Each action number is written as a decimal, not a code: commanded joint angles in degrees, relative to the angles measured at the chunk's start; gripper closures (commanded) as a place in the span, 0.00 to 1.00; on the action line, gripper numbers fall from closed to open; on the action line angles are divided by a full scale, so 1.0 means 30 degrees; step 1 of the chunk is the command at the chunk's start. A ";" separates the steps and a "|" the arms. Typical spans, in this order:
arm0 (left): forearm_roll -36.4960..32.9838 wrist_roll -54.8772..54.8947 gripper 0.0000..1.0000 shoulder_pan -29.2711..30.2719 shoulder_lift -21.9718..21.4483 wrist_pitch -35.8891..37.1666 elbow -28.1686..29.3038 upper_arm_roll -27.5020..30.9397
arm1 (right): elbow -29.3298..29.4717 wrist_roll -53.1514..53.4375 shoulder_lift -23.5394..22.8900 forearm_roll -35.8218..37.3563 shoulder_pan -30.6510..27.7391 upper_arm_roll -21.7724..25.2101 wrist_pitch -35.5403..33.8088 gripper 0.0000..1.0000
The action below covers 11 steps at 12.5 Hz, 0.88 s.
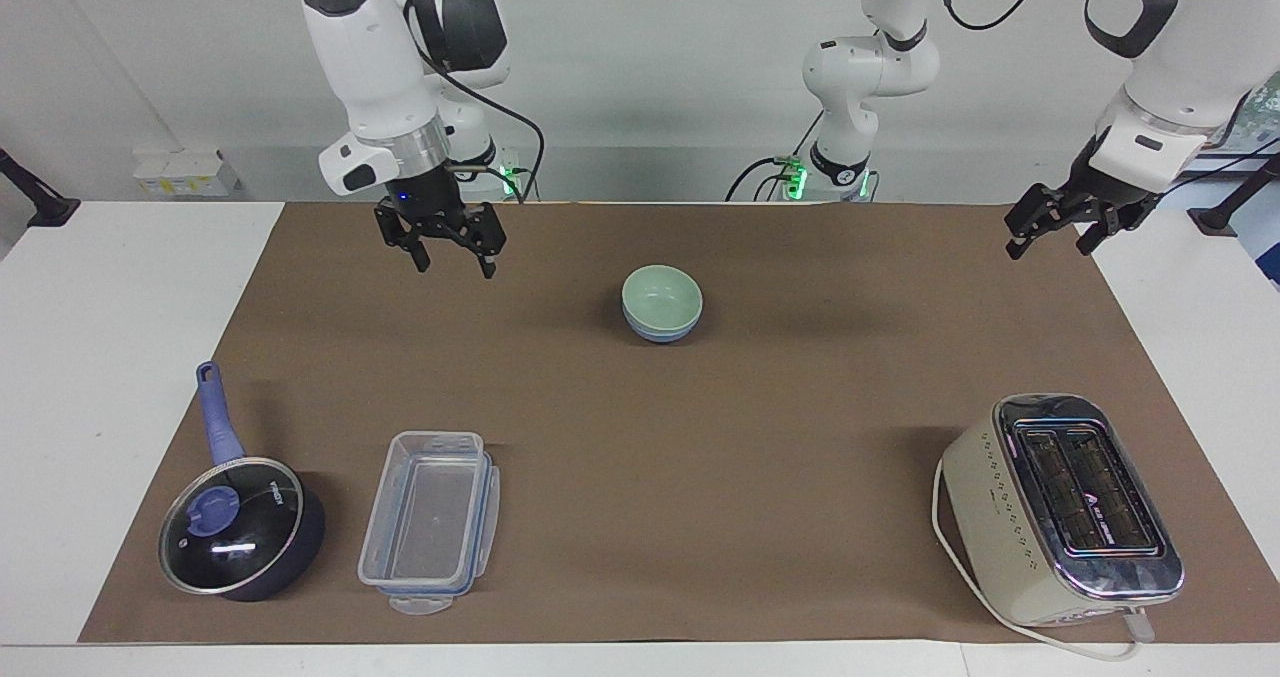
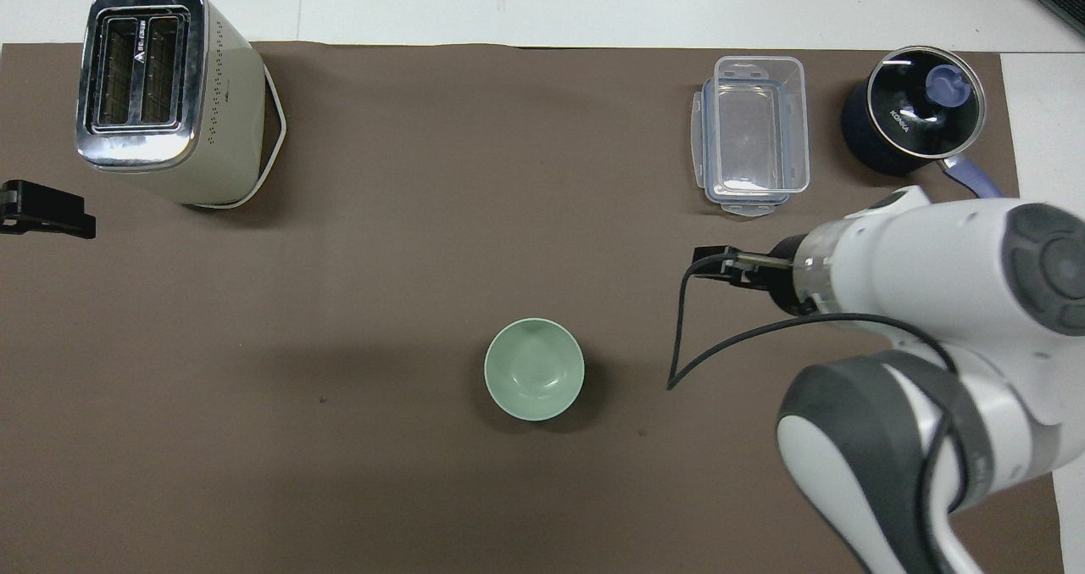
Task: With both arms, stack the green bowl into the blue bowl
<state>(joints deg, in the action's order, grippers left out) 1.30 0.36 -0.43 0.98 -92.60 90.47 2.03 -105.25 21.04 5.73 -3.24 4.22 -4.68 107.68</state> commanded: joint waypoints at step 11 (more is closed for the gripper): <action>-0.0404 0.0084 0.00 0.0055 -0.0063 0.0368 -0.0186 -0.0033 | 0.7836 -0.2911 -0.2436 0.2018 -0.2169 -0.0227 -0.6945 0.00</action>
<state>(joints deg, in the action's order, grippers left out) 1.30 0.36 -0.43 0.98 -92.60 90.47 2.03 -85.11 14.11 0.64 1.60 -1.12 -4.67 88.93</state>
